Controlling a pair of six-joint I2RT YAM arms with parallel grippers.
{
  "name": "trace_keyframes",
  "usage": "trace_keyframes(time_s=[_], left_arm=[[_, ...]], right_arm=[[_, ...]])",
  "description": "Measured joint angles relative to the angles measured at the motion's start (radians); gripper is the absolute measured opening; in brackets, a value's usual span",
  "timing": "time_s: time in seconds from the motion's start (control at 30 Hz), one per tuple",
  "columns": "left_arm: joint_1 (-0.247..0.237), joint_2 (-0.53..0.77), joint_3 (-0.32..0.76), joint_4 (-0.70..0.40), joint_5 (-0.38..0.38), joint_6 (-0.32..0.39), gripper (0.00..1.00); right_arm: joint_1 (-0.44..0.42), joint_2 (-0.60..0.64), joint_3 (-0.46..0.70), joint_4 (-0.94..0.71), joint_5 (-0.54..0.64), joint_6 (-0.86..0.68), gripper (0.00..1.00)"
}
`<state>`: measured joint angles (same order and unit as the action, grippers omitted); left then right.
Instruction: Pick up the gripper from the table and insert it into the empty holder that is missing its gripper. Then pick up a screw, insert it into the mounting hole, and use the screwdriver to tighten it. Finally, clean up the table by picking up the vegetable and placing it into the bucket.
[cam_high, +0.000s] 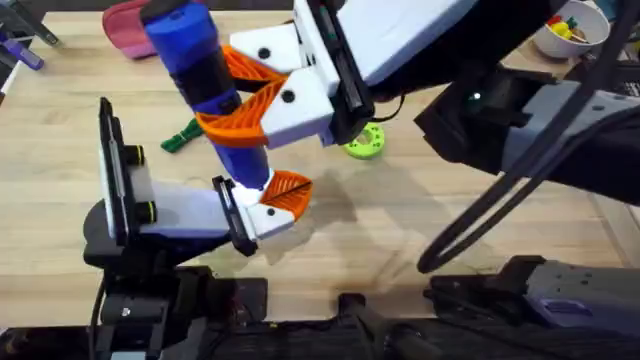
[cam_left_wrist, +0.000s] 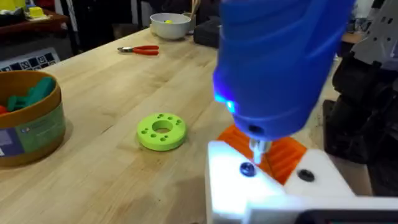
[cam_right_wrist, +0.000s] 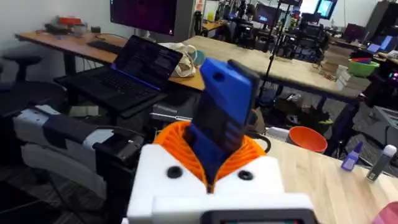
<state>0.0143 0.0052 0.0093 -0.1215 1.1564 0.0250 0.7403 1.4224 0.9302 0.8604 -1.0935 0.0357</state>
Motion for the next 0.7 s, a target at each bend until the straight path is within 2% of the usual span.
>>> trace_keyframes(time_s=[0.7], left_arm=[[0.000,0.000,0.000,0.000,0.000,0.000,0.016]], right_arm=[[0.000,0.021,0.000,0.000,0.001,-0.011,0.007]])
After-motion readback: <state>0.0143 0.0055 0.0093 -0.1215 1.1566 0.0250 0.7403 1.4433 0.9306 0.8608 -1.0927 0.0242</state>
